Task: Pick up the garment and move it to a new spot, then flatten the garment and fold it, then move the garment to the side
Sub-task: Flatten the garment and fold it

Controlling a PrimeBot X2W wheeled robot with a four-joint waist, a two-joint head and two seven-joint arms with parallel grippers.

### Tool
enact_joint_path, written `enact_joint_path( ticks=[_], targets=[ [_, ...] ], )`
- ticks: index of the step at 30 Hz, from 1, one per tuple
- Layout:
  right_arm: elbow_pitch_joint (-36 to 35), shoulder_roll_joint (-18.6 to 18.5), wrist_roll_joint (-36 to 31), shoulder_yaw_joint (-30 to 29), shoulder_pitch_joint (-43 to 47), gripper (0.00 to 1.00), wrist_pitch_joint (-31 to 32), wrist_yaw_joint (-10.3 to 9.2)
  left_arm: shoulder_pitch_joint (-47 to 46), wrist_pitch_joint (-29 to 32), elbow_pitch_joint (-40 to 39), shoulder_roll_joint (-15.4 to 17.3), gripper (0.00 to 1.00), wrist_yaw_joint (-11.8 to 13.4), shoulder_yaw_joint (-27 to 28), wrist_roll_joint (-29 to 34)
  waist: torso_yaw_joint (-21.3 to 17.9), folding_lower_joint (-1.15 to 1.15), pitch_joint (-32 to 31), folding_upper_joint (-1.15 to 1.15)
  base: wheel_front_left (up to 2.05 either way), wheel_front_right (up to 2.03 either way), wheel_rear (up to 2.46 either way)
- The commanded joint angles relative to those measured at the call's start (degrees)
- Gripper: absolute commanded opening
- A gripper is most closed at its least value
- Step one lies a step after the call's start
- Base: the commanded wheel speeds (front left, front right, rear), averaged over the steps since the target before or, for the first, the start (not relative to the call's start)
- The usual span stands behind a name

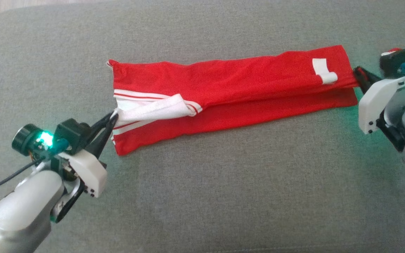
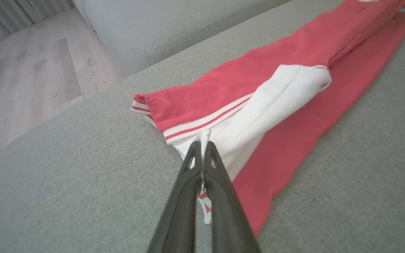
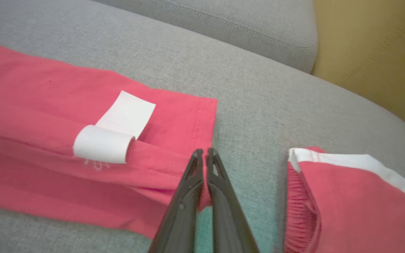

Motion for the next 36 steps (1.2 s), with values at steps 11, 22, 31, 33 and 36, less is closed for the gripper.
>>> enact_joint_path(
  ticks=[11,22,31,33,36],
  targets=[
    [-5.8,-5.2,7.3,6.9,1.9,1.00,4.1,-0.05,-0.3,3.5,-1.7,3.1,1.00,0.5,-0.2,-0.1,-0.6,0.00,-0.3,0.00,0.00,0.00,0.00],
    [-6.7,1.4,13.5,-7.4,-0.8,1.00,-13.8,-0.05,-1.2,-9.9,-2.5,-2.7,1.00,8.7,9.5,-3.8,-1.7,0.00,-4.0,0.00,0.00,0.00,0.00],
    [-15.3,11.6,0.4,-23.7,7.5,1.00,-18.0,-0.05,6.7,-13.4,-7.3,-11.4,1.00,13.9,25.3,-3.6,-2.1,0.00,-6.4,0.00,0.00,0.00,0.00],
    [-19.7,14.9,-4.8,-28.5,12.3,1.00,-18.1,-0.05,10.6,-13.5,-9.3,-14.0,1.00,13.9,29.8,-1.1,-1.9,0.00,-6.6,0.00,0.00,0.00,0.00],
    [-25.7,19.7,-11.7,-33.6,19.4,1.00,-18.1,-0.05,16.3,-13.5,-11.0,-17.7,1.00,12.3,35.0,2.4,-1.5,0.00,-7.0,0.00,0.00,0.00,0.00]
  ],
)
